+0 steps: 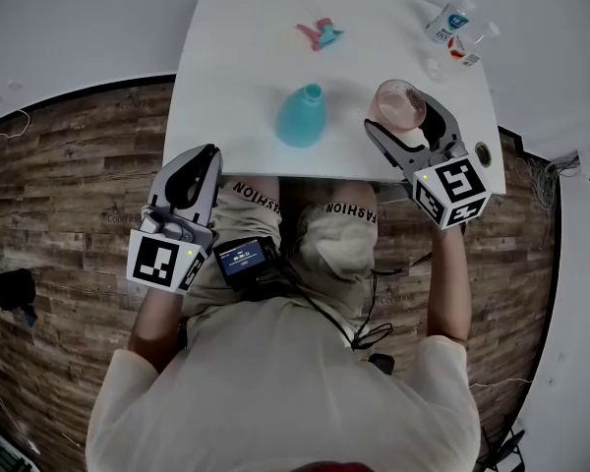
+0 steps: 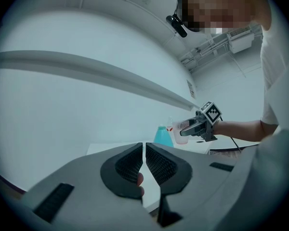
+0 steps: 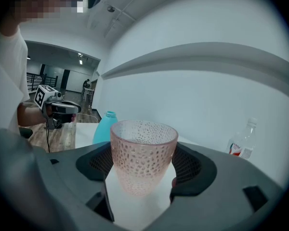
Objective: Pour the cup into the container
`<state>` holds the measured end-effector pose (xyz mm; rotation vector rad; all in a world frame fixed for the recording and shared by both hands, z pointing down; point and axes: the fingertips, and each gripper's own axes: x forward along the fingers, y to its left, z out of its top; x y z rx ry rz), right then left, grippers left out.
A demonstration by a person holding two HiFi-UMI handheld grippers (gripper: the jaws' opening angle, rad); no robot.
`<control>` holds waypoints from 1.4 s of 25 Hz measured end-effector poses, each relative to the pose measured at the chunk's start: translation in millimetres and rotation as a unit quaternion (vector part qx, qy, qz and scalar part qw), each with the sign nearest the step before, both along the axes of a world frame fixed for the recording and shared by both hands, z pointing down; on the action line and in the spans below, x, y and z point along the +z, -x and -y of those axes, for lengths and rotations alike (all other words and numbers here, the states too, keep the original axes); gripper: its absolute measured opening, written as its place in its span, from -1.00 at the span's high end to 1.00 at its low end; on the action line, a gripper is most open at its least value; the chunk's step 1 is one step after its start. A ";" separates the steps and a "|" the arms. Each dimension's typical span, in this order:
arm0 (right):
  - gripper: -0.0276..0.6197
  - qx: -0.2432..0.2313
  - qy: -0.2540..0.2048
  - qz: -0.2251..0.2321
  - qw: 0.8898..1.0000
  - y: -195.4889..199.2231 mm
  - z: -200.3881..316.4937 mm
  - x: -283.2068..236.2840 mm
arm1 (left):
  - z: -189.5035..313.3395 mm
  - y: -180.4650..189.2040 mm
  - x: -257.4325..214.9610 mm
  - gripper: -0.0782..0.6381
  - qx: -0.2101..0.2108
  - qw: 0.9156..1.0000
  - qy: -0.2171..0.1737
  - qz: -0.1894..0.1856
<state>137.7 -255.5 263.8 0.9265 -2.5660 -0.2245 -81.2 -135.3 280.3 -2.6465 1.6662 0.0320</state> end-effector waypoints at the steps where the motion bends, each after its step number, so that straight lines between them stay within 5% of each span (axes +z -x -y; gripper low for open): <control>1: -0.22 0.001 -0.002 -0.002 1.000 1.4 0.1 -2.7 | 0.1 0.0 -0.8 0.74 0.001 1.000 -0.001 0.000; 35: -0.22 -0.007 -0.073 -0.135 0.988 48.8 -2.4 -36.6 | 5.7 -18.1 -12.4 0.74 0.035 0.999 0.005 -0.003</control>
